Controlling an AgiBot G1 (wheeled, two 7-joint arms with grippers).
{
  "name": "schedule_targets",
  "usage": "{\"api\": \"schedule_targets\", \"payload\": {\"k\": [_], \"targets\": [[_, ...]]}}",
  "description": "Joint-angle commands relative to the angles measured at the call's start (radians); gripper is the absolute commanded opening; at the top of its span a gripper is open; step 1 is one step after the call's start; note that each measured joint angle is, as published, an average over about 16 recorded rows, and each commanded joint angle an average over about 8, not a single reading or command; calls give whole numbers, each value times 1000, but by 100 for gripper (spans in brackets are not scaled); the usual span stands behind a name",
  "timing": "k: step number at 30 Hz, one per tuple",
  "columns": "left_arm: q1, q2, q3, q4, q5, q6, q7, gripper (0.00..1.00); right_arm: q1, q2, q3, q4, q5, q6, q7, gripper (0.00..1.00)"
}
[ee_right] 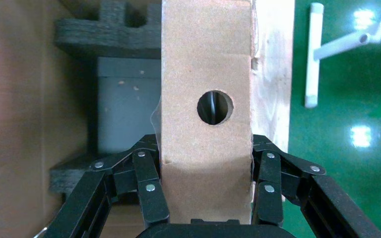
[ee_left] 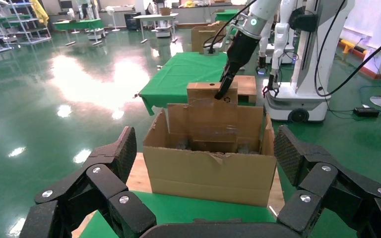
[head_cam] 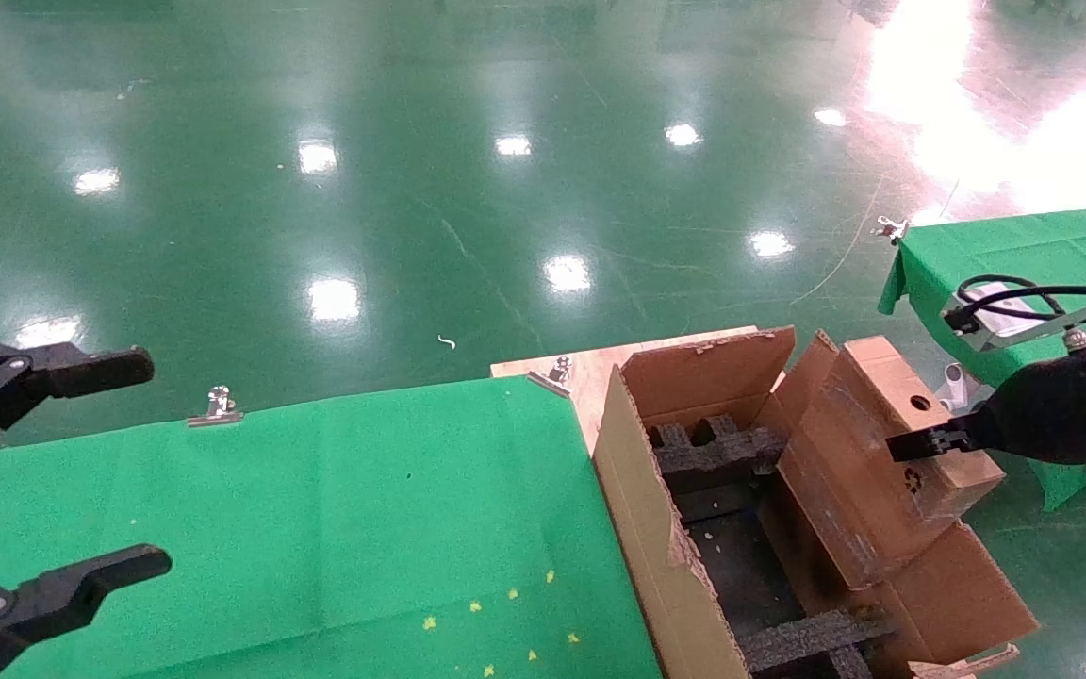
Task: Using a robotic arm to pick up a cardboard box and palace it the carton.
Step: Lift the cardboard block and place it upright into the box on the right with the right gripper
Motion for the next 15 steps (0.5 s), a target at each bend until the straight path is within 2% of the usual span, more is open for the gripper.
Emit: {"api": "schedule_targets", "payload": {"k": [1, 7, 15], "targets": [[0, 0, 0, 0, 0, 0, 0, 100, -5, -4, -7, 5, -21, 2, 35, 0], [0, 0, 0, 0, 0, 0, 0, 100, -31, -13, -23, 9, -49, 22, 89, 0], [0, 0, 0, 0, 0, 0, 0, 100, -83, -27, -44, 4, -68, 86, 125, 0]]}}
